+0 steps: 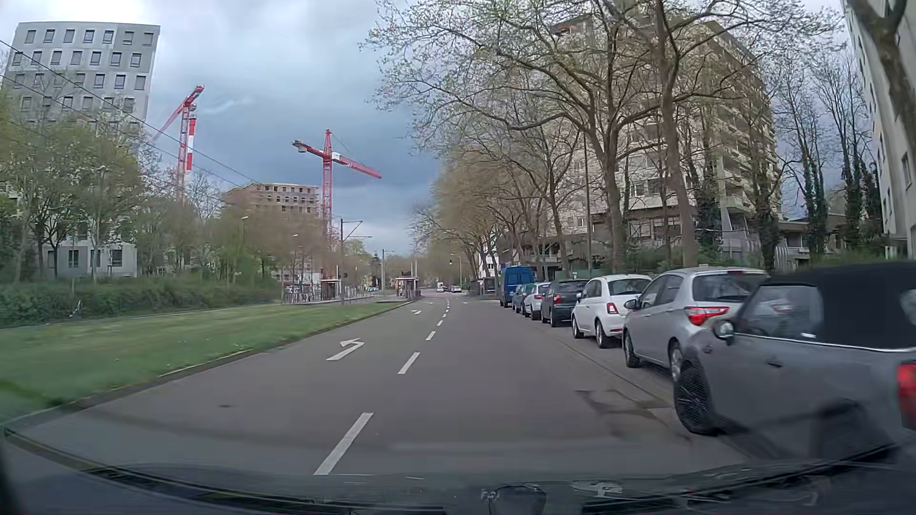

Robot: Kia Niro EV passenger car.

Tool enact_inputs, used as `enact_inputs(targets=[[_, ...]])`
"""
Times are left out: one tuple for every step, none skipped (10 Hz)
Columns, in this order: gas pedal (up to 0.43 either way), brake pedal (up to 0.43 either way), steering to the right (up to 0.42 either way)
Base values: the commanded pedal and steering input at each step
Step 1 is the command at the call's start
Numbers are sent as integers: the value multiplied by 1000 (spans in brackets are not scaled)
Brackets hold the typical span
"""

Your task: Follow the waypoints while adhering to traffic rules and regulations

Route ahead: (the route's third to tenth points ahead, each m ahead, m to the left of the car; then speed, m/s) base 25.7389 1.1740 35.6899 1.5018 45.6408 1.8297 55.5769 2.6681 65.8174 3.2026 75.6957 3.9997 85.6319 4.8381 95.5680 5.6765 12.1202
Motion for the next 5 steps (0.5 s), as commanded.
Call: enact_inputs(targets=[[157, 0, -6], [157, 0, -5], [157, 0, -5], [157, 0, -5], [157, 0, -5]])
